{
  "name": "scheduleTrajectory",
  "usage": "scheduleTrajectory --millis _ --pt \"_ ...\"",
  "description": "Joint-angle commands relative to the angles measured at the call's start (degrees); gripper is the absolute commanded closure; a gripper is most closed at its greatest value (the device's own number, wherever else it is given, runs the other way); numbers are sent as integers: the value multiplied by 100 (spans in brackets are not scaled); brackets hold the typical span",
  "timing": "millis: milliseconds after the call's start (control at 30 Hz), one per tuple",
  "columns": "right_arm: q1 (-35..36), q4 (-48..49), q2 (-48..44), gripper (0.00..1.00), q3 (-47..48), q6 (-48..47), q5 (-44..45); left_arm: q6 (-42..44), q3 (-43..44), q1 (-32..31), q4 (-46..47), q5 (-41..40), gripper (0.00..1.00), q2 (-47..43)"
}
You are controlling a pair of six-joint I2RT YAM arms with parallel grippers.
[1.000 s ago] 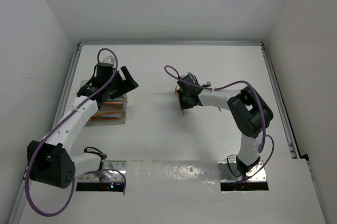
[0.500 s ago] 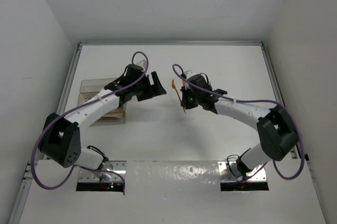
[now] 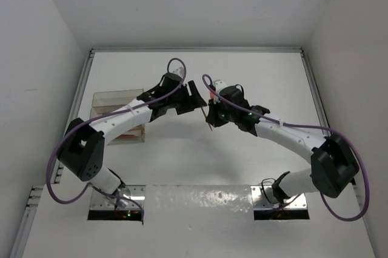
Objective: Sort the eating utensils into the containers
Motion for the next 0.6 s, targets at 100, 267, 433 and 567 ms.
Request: scheduleTrajectory --millis 100,267,433,567 --pt "50 106 -308 100 -87 -45 -91 -400 212 -94 454 -111 51 158" --pt "50 150 -317 100 -78 -28 -108 -603 185 -138 665 100 73 324" --pt "59 124 -308 100 -60 -45 -108 -761 106 -138 753 66 98 272" --pt "59 71 -308 75 -78 -45 -47 -814 176 -86 464 -347 100 132"
